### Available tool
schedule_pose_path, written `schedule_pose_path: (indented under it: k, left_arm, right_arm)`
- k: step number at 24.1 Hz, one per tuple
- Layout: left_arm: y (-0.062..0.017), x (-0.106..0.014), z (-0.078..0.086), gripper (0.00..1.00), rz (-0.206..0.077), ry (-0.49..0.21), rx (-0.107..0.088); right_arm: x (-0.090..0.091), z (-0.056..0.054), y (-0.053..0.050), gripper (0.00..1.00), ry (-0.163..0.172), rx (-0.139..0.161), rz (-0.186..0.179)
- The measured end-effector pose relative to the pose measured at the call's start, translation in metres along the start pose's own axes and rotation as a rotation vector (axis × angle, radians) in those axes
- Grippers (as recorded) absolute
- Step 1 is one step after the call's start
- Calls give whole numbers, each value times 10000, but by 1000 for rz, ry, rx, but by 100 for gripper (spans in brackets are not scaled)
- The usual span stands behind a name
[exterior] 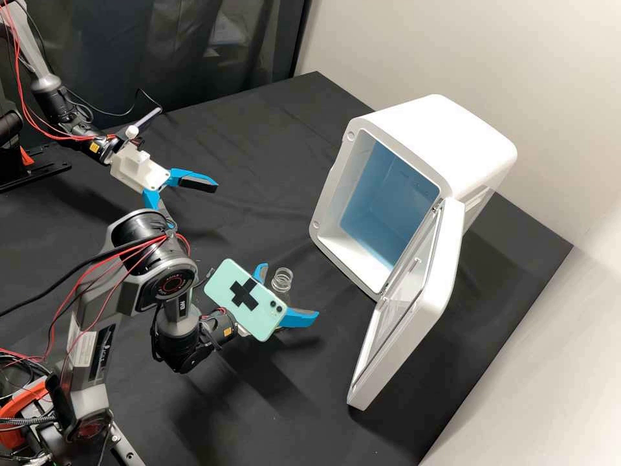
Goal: Place the flask in the incubator
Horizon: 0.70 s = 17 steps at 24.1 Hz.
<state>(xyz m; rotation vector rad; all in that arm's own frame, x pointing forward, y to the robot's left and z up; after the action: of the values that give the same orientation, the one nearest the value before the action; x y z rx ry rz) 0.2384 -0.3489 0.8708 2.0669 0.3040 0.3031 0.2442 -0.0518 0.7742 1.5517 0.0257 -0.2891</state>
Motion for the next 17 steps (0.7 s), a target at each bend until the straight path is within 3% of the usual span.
schedule_pose_path:
  k: [6, 17]
  left_arm:
    - [0, 0, 0, 100, 0, 0, 0]
    - [0, 0, 0, 100, 0, 0, 0]
  right_arm:
    - [-114, -74, 49, 0, 25, -9, 23]
    - [-147, -68, 32, 0, 20, -7, 18]
